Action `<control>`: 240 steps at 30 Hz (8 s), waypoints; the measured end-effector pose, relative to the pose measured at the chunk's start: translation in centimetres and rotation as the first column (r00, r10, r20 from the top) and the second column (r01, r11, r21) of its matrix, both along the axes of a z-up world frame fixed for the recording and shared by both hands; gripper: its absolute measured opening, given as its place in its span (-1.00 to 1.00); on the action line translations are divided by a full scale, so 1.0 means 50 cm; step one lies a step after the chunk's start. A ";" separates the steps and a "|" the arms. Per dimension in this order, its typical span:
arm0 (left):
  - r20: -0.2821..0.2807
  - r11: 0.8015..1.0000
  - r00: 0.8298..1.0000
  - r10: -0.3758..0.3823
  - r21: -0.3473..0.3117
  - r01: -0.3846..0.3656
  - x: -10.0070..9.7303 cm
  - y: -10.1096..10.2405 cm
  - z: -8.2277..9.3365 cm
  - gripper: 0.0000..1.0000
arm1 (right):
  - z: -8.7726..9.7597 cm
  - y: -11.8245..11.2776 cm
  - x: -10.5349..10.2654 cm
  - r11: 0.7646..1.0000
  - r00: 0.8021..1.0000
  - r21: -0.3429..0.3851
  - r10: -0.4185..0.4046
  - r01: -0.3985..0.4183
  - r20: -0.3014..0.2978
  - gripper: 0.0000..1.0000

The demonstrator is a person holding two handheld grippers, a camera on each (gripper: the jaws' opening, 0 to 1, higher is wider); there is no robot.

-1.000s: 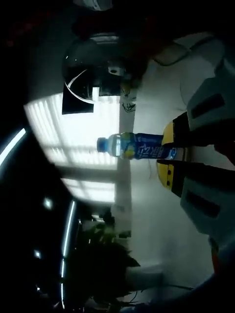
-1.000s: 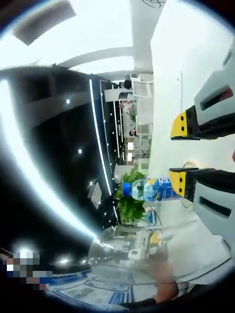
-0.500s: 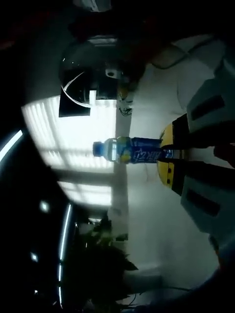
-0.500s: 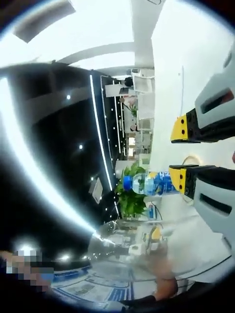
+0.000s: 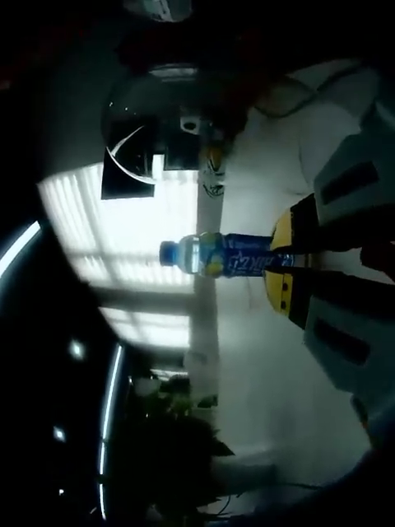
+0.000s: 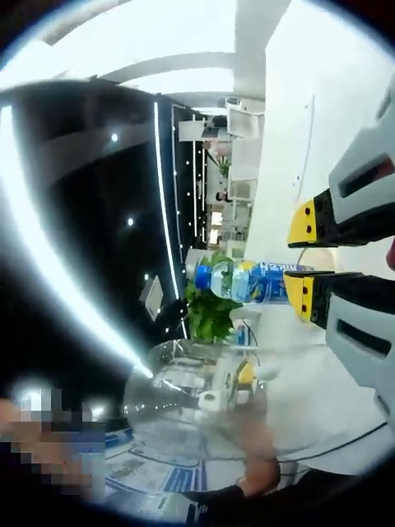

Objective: Open the cover put in the Mizone put the cover back on

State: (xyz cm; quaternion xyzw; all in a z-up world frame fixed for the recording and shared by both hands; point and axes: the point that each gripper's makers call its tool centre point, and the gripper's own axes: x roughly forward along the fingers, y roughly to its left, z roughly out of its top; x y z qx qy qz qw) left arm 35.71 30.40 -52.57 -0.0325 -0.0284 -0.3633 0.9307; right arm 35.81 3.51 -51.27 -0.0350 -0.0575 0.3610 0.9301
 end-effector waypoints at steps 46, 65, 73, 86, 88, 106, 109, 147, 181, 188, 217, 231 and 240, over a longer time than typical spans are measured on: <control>0.067 0.992 0.990 0.125 -0.009 -0.124 -0.001 0.038 0.057 -0.88 | 0.033 -0.014 0.001 0.992 1.000 0.125 -0.012 0.010 0.015 -0.96; 0.054 0.958 0.962 0.268 0.087 -0.272 -0.033 0.035 -0.012 -0.95 | 0.043 -0.016 -0.001 0.981 1.000 0.196 0.016 -0.016 -0.001 -0.97; 0.055 0.945 0.946 0.320 0.052 -0.323 -0.043 0.035 -0.001 -0.94 | 0.050 -0.023 -0.005 0.951 0.997 0.302 0.072 -0.062 -0.021 -0.97; 0.137 0.901 0.898 0.417 0.065 -0.428 -0.046 0.070 0.021 -0.89 | 0.054 0.007 0.001 0.956 0.991 0.289 0.080 -0.045 -0.110 -1.00; 0.136 0.898 0.893 0.430 0.036 -0.438 -0.048 0.078 0.028 -0.89 | 0.053 0.009 0.003 0.961 0.990 0.275 0.073 -0.038 -0.119 -1.00; 0.057 0.894 0.898 0.436 0.085 -0.440 -0.026 0.076 -0.019 -0.98 | 0.034 -0.030 0.002 0.959 0.991 0.282 0.006 0.031 -0.131 -1.00; 0.063 0.888 0.894 0.444 0.100 -0.448 -0.023 0.074 -0.019 -0.98 | 0.030 -0.033 0.002 0.964 0.991 0.265 0.009 0.027 -0.136 -1.00; -0.048 0.963 0.965 0.260 -0.060 -0.262 -0.033 0.028 -0.024 -0.84 | -0.015 -0.039 0.014 0.981 0.987 0.168 -0.072 0.095 -0.141 -1.00; -0.005 0.967 0.967 0.253 0.042 -0.253 -0.034 0.012 -0.041 -0.85 | -0.072 -0.042 0.031 0.990 0.990 -0.022 -0.141 0.140 -0.032 -1.00; -0.007 0.961 0.961 0.275 0.027 -0.275 -0.030 0.023 -0.039 -0.84 | -0.060 -0.046 0.032 0.991 0.990 0.040 -0.129 0.131 -0.060 -1.00; 0.017 0.971 0.971 0.238 -0.013 -0.238 -0.044 -0.012 -0.008 0.55 | -0.018 -0.061 0.020 0.958 0.982 0.230 -0.145 0.169 -0.120 -1.00; -0.021 0.960 0.972 0.235 -0.153 -0.235 -0.049 0.015 0.018 -1.00 | -0.028 -0.043 0.006 0.980 0.992 0.163 -0.105 0.116 -0.071 -1.00; -0.001 0.957 0.957 0.289 -0.005 -0.289 -0.031 0.010 -0.026 -0.96 | -0.026 -0.033 0.005 0.978 0.994 0.198 -0.050 0.069 -0.102 -1.00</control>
